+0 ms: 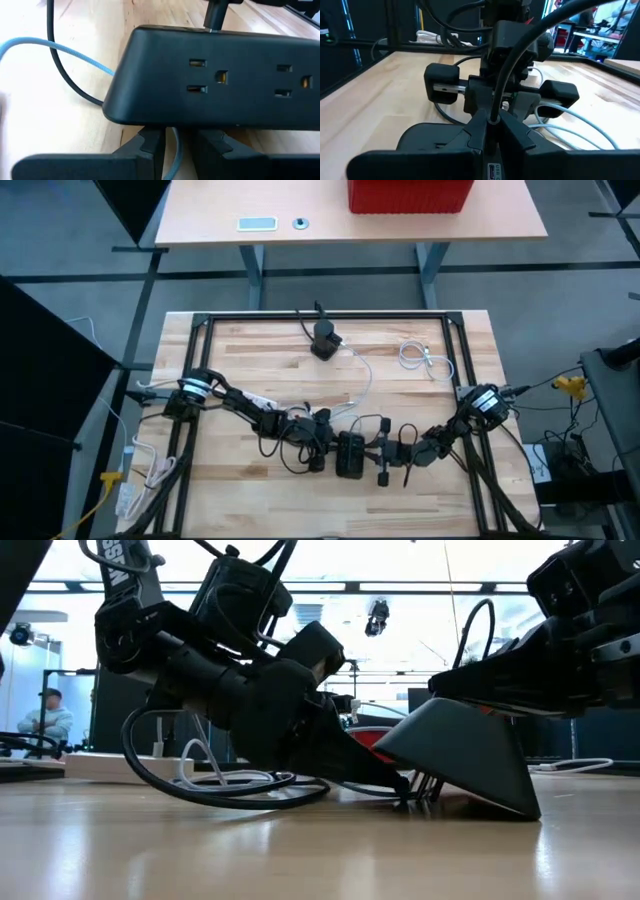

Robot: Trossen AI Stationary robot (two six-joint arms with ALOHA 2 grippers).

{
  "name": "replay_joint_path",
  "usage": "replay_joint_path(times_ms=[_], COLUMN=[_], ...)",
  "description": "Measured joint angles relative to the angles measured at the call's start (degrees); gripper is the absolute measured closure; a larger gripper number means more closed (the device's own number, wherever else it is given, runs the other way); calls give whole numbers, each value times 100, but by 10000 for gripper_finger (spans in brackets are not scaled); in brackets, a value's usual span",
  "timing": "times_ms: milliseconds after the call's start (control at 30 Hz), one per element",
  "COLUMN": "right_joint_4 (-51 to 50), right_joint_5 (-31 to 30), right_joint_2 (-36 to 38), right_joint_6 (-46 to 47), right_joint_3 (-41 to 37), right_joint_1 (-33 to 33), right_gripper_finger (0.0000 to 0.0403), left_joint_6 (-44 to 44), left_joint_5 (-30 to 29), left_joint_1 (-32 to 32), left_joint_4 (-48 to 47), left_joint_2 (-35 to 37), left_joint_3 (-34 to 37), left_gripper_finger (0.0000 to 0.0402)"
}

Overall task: Insert USB
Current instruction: Insert the black charger cable into the bottom black outlet extension

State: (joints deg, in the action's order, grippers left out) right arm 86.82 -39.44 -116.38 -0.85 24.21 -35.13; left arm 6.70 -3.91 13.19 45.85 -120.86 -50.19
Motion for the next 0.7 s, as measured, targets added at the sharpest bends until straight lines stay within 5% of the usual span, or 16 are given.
replay_joint_path(times_ms=[533,700], right_joint_4=[-417,-1258], right_joint_5=[102,184], right_joint_2=[40,471], right_joint_6=[371,566], right_joint_3=[15,90], right_joint_1=[126,119], right_gripper_finger=[383,298], left_joint_6=[-13,113], left_joint_5=[3,-2], left_joint_1=[0,-5], left_joint_4=[-44,-328], left_joint_2=[4,135], left_joint_3=[0,16], left_gripper_finger=[336,336])
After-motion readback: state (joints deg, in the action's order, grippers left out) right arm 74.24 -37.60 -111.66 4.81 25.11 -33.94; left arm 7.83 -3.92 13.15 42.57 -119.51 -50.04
